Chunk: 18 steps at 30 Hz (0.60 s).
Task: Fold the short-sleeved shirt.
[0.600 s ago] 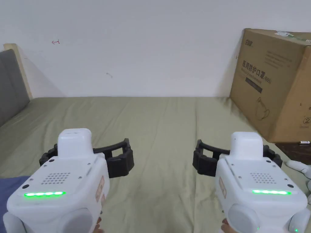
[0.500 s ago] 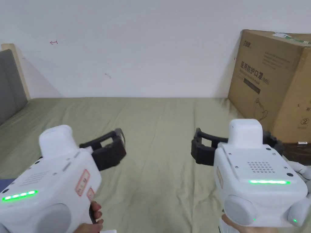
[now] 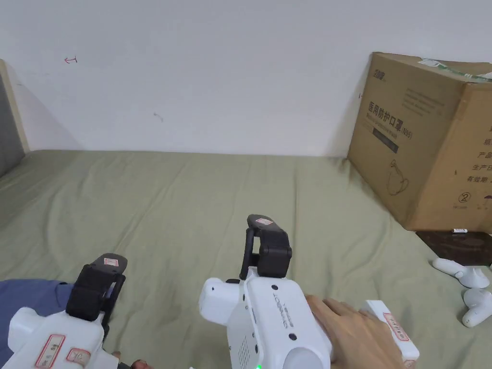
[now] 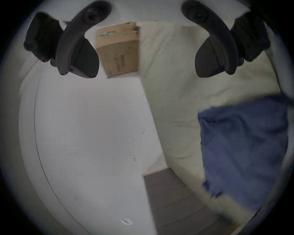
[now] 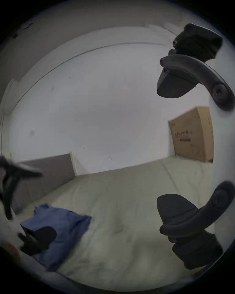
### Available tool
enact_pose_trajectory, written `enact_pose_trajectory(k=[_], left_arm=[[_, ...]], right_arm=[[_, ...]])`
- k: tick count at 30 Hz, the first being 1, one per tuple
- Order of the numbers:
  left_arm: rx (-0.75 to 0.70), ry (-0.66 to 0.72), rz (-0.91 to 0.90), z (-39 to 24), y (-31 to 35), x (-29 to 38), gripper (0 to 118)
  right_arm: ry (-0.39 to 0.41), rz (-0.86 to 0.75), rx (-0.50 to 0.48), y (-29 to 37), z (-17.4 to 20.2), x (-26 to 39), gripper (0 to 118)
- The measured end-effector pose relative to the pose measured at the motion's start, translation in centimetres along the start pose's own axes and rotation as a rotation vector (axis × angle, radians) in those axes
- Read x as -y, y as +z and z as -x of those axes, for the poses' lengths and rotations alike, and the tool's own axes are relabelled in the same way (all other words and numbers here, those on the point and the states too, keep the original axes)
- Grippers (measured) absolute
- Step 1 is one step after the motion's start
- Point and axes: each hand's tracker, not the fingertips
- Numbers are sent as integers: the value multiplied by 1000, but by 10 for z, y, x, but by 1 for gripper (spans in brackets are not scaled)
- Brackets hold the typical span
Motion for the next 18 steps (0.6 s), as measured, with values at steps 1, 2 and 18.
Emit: enact_pose_trajectory(k=[1, 2, 18], left_arm=[[-18, -120, -5, -13, -2, -4, 118], [-9, -209, -19, -24, -2, -6, 118], [30, -1104, 33, -110, 11, 40, 118]], right_arm=[[-112, 24, 2, -3, -12, -3, 118], [-217, 45, 10, -5, -27, -1, 118], [-1448, 400, 176, 32, -63, 99, 118]])
